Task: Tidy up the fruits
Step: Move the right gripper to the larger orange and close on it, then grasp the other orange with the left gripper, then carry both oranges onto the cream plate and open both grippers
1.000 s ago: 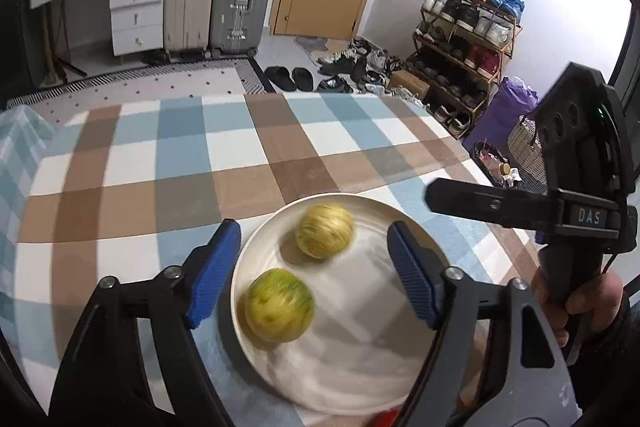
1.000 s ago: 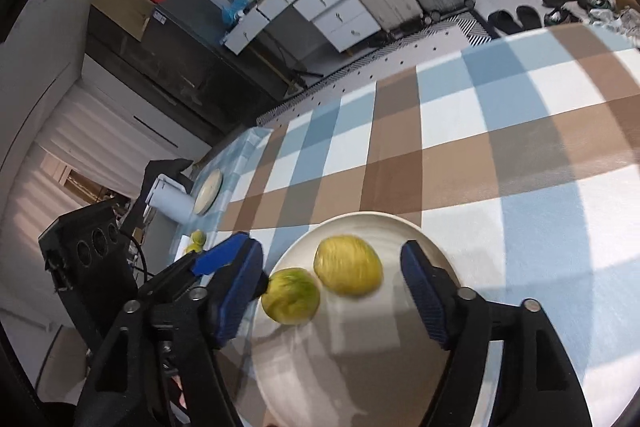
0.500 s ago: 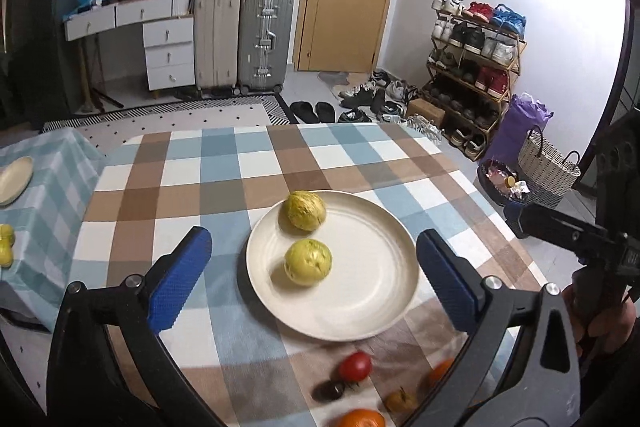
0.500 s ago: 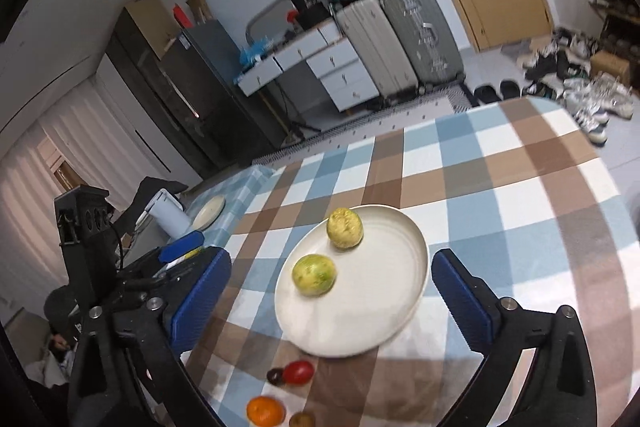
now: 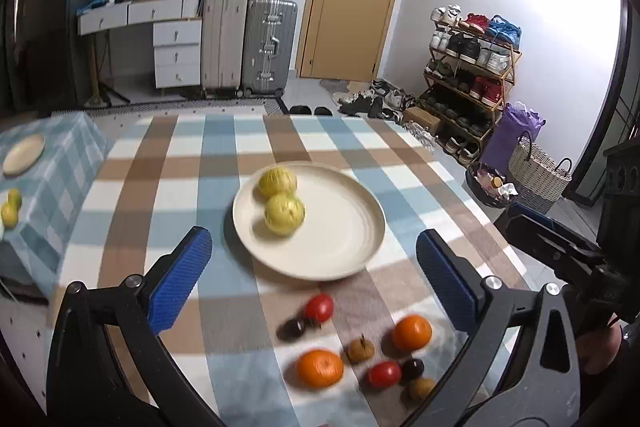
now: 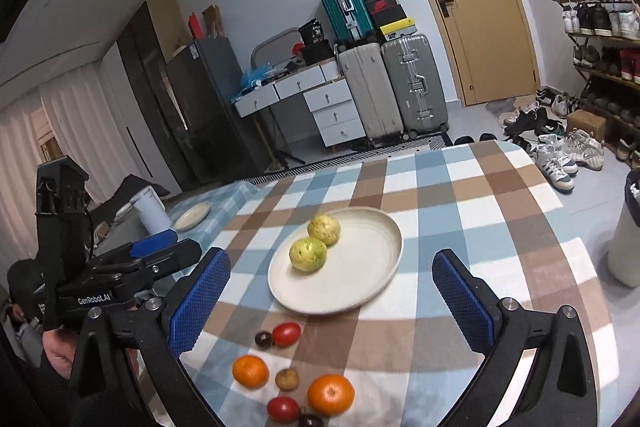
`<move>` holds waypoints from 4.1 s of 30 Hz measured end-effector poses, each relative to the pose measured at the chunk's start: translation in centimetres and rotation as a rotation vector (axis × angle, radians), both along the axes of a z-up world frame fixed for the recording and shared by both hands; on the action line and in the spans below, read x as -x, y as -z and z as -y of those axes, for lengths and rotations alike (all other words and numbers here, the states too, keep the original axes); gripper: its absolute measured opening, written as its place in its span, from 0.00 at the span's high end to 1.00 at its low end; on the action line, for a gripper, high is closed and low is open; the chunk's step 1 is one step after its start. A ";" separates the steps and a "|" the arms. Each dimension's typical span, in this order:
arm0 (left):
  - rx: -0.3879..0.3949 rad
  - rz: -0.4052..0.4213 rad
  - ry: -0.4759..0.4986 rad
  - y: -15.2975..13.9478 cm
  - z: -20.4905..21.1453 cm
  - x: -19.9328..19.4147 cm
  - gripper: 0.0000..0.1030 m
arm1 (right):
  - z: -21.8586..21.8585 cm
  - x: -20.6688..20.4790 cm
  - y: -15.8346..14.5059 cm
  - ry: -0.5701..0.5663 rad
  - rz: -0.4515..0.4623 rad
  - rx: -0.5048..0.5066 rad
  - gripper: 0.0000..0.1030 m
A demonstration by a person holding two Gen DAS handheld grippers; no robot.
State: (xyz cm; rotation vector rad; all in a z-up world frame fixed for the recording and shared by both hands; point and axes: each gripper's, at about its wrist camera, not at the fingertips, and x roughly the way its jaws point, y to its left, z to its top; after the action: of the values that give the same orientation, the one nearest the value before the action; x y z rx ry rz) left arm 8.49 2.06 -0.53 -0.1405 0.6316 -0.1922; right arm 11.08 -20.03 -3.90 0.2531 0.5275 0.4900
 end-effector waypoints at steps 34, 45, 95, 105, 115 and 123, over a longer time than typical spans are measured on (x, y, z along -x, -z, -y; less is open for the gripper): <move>0.059 -0.223 -0.039 11.7 -1.7 4.4 0.01 | -2.8 0.9 10.0 -0.100 -0.314 0.012 0.09; 0.099 -0.240 -0.019 11.8 -2.1 4.1 0.01 | -3.1 -0.1 11.4 -0.161 -0.379 -0.048 0.42; 0.234 -0.280 0.171 11.3 -2.5 -0.6 0.65 | 0.0 -1.5 10.8 -0.153 -0.351 -0.153 0.62; 0.185 -0.217 0.166 9.2 -2.4 -2.9 0.65 | -0.1 -3.3 9.7 -0.160 -0.338 -0.165 0.62; 0.179 -0.188 0.170 7.6 -2.1 -6.9 0.65 | -0.3 -7.0 8.0 -0.176 -0.316 -0.161 0.62; 0.164 -0.156 0.185 6.4 -0.6 -11.6 0.65 | -1.4 -11.2 6.1 -0.206 -0.271 -0.143 0.62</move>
State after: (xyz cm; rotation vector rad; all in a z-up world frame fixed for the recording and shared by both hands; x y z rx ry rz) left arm 20.10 2.62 -6.91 -0.2574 0.7851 -0.4155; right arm 22.24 -18.59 -9.96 0.4082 0.7890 0.7001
